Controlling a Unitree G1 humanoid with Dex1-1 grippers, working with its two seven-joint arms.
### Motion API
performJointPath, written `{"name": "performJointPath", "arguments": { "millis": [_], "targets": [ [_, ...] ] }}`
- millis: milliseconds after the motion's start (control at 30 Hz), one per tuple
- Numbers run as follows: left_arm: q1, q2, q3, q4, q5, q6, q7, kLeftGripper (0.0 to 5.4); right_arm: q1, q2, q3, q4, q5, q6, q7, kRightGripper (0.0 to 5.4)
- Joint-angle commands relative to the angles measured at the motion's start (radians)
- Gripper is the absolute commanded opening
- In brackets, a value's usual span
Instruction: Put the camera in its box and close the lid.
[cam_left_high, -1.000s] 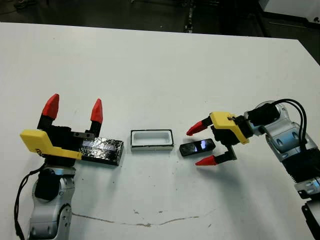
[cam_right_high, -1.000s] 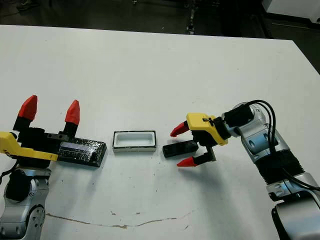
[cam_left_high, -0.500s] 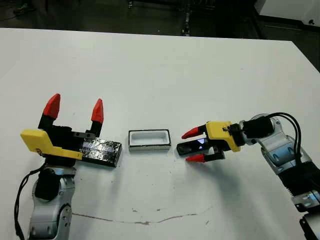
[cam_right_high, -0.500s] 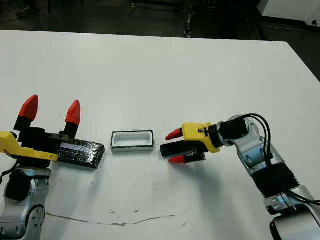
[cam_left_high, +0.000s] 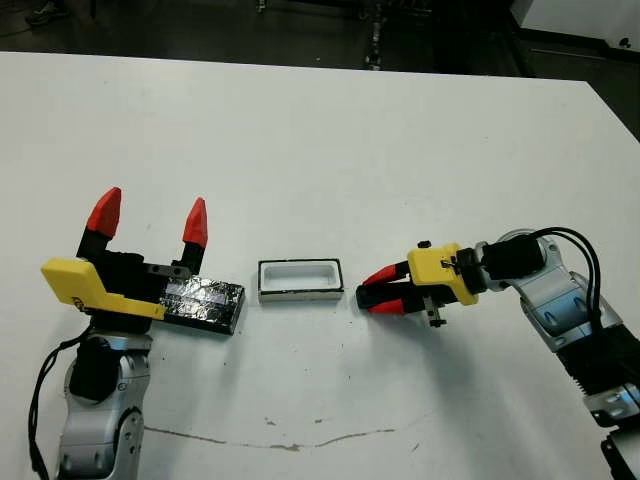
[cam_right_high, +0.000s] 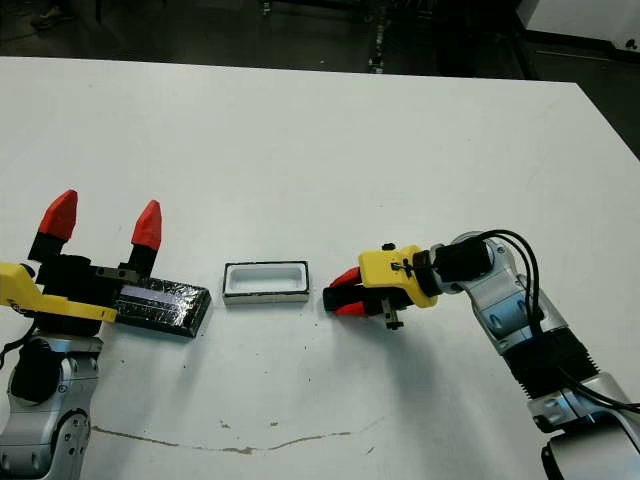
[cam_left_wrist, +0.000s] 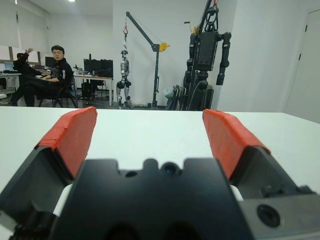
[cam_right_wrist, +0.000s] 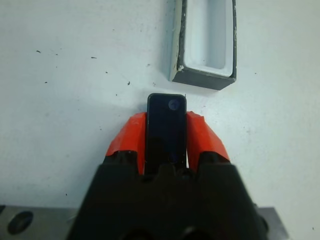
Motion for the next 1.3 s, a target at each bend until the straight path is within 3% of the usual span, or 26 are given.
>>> {"name": "performJointPath", "arguments": {
  "millis": [33,200,433,500,567,767,1067,1300],
  "targets": [
    [0.009,0.006,-0.001,-0.002,-0.004,0.018,-0.001,5.4,0.025,-0.03,0.007,0.024,-0.041,0.025,-0.012,1.73],
    [0.008,0.006,0.0,0.002,-0.014,0.015,-0.006,5.4,0.004,-0.021,-0.02,0.036,-0.01,0.036,-0.004,1.72],
    [0.007,0.007,0.0,0.005,0.004,0.014,0.001,5.4,-0.069,0.001,-0.102,0.087,0.093,0.205,0.03,1.7],
    [0.007,0.003,0.0,0.005,-0.002,0.014,0.0,5.4,-0.108,0.005,-0.116,0.105,0.12,0.302,0.043,1.7],
    [0.007,0.004,0.0,0.006,-0.002,0.013,-0.002,5.4,-0.145,0.016,-0.136,0.131,0.156,0.352,0.066,1.7],
    [0.005,0.002,0.0,0.012,-0.025,0.011,-0.014,5.4,-0.236,0.041,-0.17,0.201,0.222,0.402,0.122,1.7],
    [0.005,0.001,0.001,0.016,-0.008,0.005,-0.006,5.4,-0.314,0.105,-0.177,0.149,0.276,0.504,0.116,1.7],
    [0.002,0.0,0.012,0.014,-0.007,0.001,0.002,5.4,-0.356,0.176,-0.131,0.127,0.241,0.445,0.085,1.7]
  ]
}}
